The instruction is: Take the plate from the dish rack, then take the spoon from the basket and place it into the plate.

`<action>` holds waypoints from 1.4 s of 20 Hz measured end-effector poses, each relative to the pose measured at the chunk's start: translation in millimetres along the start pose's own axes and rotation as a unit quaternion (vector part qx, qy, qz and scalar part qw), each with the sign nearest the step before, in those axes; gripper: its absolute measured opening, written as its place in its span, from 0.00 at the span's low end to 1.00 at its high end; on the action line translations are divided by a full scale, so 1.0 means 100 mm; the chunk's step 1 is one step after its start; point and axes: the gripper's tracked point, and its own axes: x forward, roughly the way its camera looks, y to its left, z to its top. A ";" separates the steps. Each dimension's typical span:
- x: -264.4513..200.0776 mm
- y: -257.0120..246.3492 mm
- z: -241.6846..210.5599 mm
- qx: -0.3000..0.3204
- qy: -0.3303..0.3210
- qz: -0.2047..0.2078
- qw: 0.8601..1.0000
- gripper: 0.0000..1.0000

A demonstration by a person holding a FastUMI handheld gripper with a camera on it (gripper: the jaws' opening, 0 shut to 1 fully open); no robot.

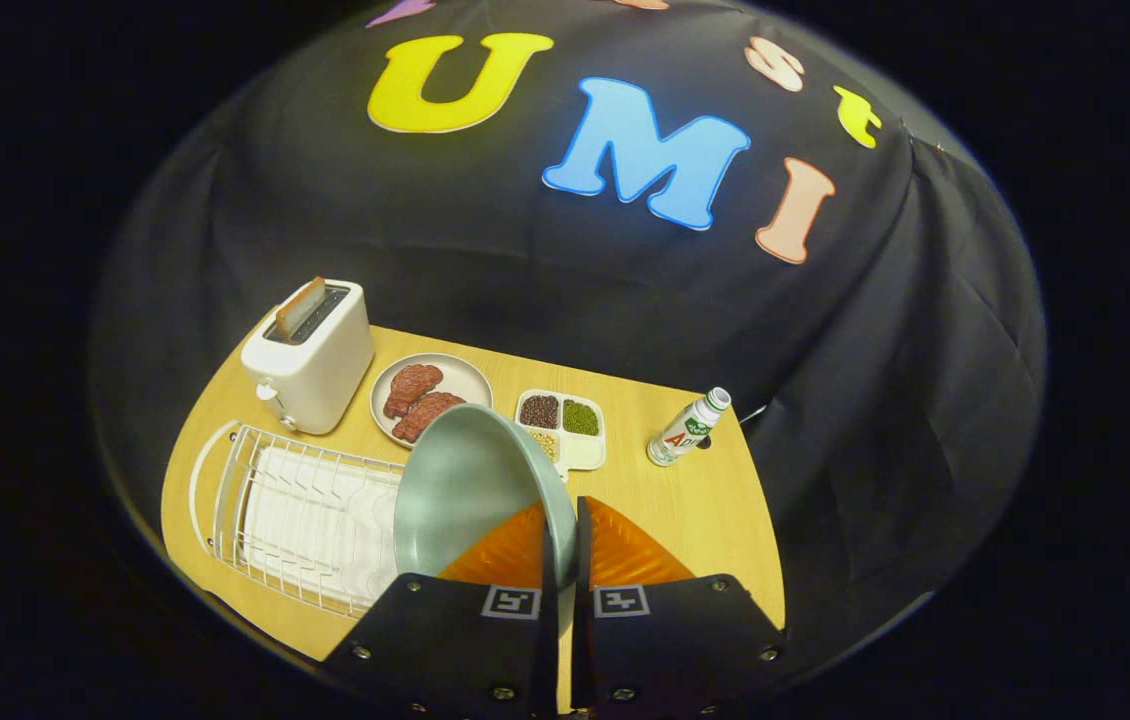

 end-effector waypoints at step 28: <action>-0.29 -1.34 -2.14 0.219 0.074 0.249 0.940 0.05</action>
